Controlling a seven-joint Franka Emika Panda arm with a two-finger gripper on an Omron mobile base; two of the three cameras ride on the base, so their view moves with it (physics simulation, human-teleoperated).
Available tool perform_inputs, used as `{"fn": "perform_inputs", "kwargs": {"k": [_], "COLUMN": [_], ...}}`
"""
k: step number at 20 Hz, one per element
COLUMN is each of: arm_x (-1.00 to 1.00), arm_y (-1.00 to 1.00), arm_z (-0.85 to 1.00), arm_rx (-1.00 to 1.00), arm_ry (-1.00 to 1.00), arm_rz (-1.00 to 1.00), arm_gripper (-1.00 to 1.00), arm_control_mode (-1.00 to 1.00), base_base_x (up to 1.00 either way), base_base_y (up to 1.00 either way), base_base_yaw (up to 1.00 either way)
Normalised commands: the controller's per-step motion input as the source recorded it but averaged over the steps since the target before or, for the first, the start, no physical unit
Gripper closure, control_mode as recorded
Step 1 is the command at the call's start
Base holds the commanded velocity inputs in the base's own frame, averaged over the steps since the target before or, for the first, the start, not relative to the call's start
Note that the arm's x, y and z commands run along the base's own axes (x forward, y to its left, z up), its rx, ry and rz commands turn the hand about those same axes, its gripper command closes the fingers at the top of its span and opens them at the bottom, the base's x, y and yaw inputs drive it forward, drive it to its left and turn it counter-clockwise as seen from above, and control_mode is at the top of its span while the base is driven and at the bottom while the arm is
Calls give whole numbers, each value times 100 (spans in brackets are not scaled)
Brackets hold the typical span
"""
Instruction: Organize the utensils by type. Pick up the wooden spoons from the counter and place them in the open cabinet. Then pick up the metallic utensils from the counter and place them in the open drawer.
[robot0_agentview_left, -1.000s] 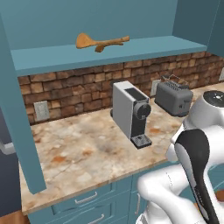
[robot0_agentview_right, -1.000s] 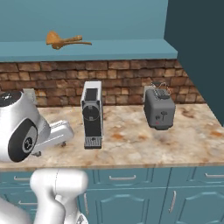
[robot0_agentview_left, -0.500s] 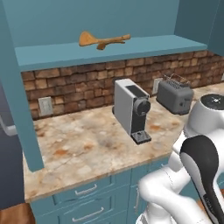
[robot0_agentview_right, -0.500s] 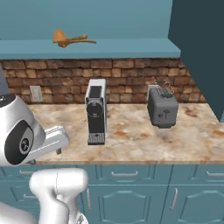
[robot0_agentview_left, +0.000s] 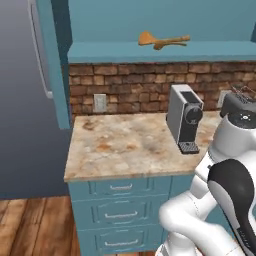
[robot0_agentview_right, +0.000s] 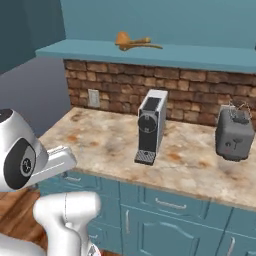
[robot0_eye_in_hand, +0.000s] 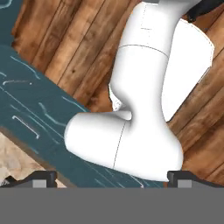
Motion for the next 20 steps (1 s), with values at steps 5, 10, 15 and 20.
{"fn": "perform_inputs", "kwargs": {"k": [5,10,15,20], "arm_x": [0,0,0,0], "arm_y": [0,0,0,0], "arm_z": [0,0,0,0], "arm_rx": [0,0,0,0], "arm_ry": [0,0,0,0], "arm_rz": [0,0,0,0], "arm_gripper": [-100,-100,-100,-100], "arm_control_mode": [100,100,100,100], "base_base_x": [0,0,1,4], "base_base_y": [-7,-15,-5,0], "base_base_yaw": [75,68,71,76]}}
